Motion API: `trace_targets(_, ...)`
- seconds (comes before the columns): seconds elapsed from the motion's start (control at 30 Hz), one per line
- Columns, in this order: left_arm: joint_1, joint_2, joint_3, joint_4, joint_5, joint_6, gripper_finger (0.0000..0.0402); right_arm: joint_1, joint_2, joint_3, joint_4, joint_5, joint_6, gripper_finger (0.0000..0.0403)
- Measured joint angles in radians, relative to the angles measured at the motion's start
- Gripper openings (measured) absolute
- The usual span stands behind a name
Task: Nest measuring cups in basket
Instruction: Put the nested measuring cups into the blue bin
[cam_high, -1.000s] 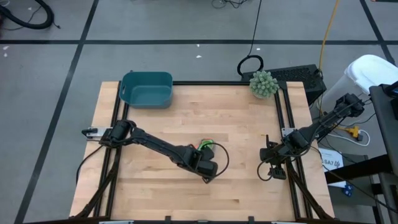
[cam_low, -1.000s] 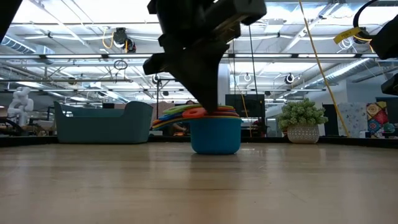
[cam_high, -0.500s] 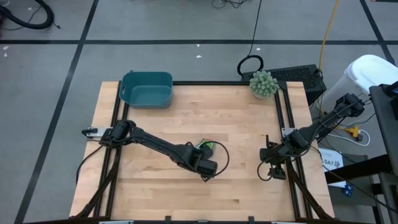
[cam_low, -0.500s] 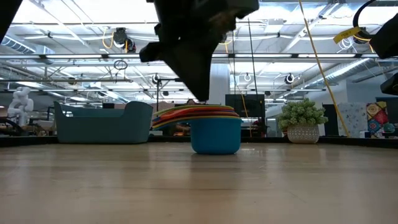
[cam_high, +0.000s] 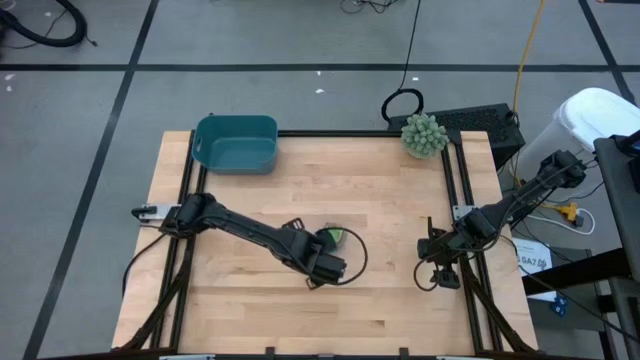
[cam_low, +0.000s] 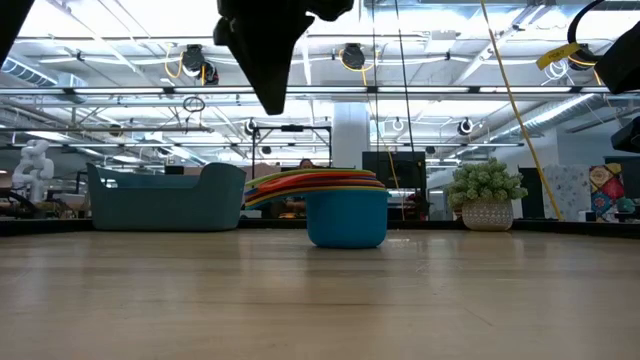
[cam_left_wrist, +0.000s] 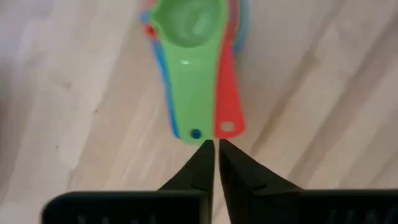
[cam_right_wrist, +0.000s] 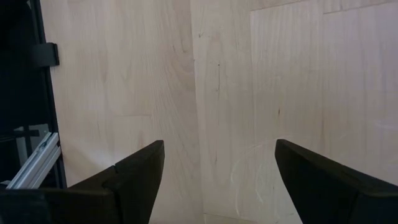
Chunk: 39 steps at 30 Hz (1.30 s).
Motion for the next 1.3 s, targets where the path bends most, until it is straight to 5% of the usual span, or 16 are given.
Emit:
trace_targets(0.17, 0.002, 0.000, -0.012, 0.093, 0.077, 0.133, 0.0095, 0.000, 0.000, 0.000, 0.000, 0.001, -0.011, 0.0299)
trace_targets(0.6, 0.023, 0.001, -0.017, 0.120, 0.061, 0.185, 0.0387, 0.000, 0.000, 0.000, 0.000, 0.003, -0.083, 0.0299)
trace_targets(0.83, 0.045, 0.000, -0.062, 0.111, 0.057, 0.157, 0.0367, 0.000, 0.000, 0.000, 0.000, 0.004, -0.088, 0.0299)
trace_targets(1.3, 0.057, 0.000, -0.142, 0.184, 0.098, 0.030, 0.0397, 0.000, 0.000, 0.000, -0.005, 0.005, -0.186, 0.0299)
